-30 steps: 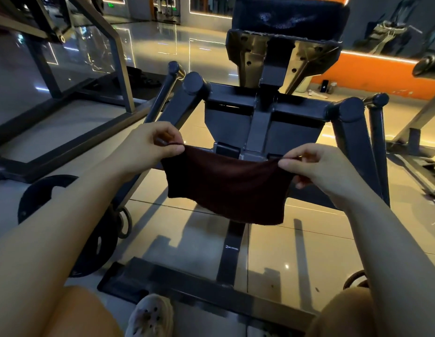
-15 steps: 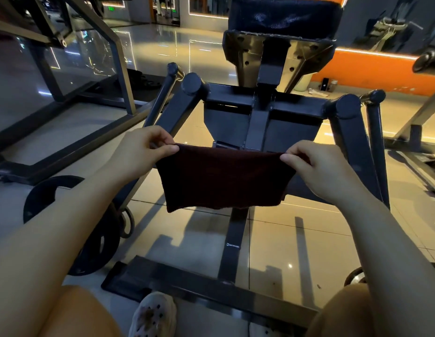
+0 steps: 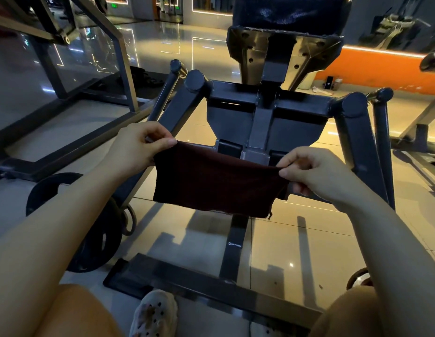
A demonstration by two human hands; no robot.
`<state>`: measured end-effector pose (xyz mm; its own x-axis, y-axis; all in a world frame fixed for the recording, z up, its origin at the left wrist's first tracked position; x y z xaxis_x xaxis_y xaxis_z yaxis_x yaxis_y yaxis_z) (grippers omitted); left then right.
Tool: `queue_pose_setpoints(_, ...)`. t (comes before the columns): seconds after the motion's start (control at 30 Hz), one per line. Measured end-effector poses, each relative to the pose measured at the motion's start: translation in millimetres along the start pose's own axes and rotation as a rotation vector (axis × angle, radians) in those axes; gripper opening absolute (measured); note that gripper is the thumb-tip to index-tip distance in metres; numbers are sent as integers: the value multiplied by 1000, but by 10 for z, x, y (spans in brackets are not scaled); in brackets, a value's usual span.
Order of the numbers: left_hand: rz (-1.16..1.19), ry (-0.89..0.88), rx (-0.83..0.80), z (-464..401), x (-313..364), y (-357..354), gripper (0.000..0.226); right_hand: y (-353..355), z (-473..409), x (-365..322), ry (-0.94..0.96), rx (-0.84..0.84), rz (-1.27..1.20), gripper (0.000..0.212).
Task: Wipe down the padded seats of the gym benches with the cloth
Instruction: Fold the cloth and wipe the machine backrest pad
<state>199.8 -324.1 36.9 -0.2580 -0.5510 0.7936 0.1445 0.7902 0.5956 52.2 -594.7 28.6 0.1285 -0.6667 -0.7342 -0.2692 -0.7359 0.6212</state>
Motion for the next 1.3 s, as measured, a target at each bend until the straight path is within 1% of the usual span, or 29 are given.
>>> queue_pose_setpoints(0.03,16,4,-13,-6,-15,6,5,6,-7,3,-2,31,14,11)
queue_pose_setpoints(0.1,15,4,-57,-19,-31,-5,6,55,-41,-19,22,115,137,13)
queue_pose_setpoints(0.17,-12,-8,-84,-20,-29,-21,8,73,-75,-87,57,165,249,12)
queue_pose_setpoints(0.23,-45,-33,-66,-22,-20,-11,8,67,-105,-146,83,163,276,8)
queue_pose_setpoints(0.37,-28,-33,-31,-49,-57,36,8,42,-142,-236,130,135,352,15)
queue_pose_setpoints(0.47,-2,-34,-16,-73,-64,89,9,76,-167,-351,193,174,455,7)
queue_pose_setpoints(0.57,-77,-54,4,-83,-51,104,9,61,-212,-372,205,139,522,15)
queue_pose_setpoints(0.67,-224,-109,53,-70,-9,77,4,7,-246,-315,177,93,422,8)
queue_pose_setpoints(0.77,-261,-157,71,-59,10,71,5,50,-265,-217,112,154,234,12)
queue_pose_setpoints(0.83,-244,-164,88,-72,4,118,6,91,-258,-199,106,192,177,11)
queue_pose_setpoints(0.9,-228,-167,103,-86,1,155,6,73,-255,-184,112,175,157,7)
queue_pose_setpoints(0.97,-239,-175,108,-92,14,148,5,18,-264,-170,128,134,205,2)
queue_pose_setpoints(1.03,-256,-184,101,-95,37,112,4,-3,-274,-172,144,127,305,8)
queue_pose_setpoints(1.1,-273,-184,80,-82,57,66,3,24,-279,-181,159,153,353,14)
queue_pose_setpoints(1.23,-288,-165,16,-14,93,-12,3,125,-250,-122,142,176,200,4)
queue_pose_setpoints(1.3,-294,-145,3,7,88,-32,4,138,-241,-99,134,154,165,9)
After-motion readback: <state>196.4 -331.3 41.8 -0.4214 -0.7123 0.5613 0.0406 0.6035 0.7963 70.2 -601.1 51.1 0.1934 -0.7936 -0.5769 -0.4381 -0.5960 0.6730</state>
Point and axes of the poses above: each hand's wrist, its own z-axis away from the middle knuckle, its own y-axis out of the back of the hand, x = y × z, the point moved 10 cm from there along -z, towards the middle knuckle, and after that the axes turned 15 degrees about y, right-handed, at the moved point
